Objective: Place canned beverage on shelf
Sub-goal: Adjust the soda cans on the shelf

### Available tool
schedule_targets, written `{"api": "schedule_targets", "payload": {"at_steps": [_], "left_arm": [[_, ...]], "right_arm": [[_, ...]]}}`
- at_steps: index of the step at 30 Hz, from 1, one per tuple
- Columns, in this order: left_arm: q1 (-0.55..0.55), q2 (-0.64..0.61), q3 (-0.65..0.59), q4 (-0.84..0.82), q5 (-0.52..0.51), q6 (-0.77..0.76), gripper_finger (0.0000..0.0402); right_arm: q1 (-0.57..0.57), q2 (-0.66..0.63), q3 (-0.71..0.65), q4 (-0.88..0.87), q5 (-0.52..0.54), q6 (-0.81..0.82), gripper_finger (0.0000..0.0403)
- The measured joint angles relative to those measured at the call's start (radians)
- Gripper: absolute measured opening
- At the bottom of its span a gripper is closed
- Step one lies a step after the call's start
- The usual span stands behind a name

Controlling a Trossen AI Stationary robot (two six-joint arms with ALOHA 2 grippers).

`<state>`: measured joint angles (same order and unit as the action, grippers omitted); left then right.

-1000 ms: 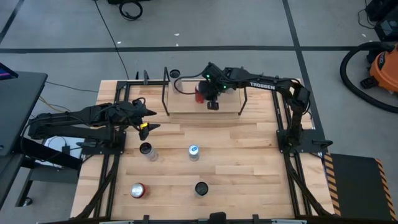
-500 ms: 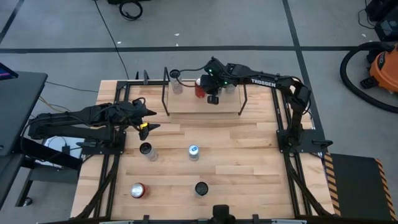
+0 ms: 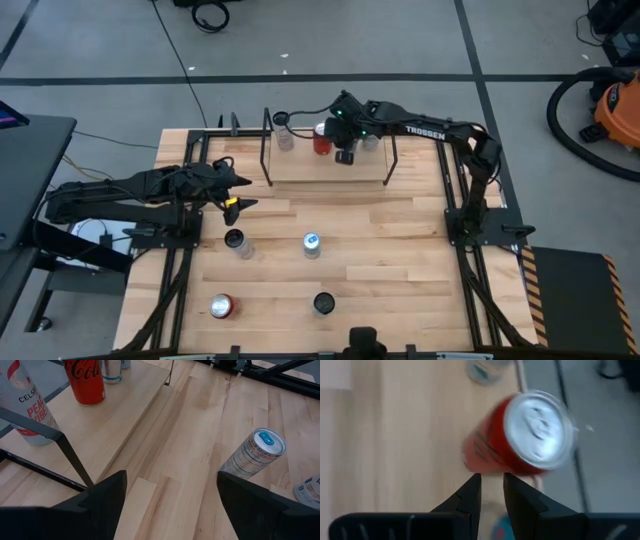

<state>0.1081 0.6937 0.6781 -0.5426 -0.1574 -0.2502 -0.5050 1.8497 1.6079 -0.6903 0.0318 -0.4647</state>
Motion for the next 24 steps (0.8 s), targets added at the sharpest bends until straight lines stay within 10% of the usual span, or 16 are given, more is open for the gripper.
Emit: {"api": "schedule_targets", "payload": {"at_steps": [24], "left_arm": [[0.000,0.000,0.000,0.008,0.000,0.014,0.0311]], "right_arm": [[-0.067,-0.004,0.029,0.143,0.049,0.055,0.0090]]}}
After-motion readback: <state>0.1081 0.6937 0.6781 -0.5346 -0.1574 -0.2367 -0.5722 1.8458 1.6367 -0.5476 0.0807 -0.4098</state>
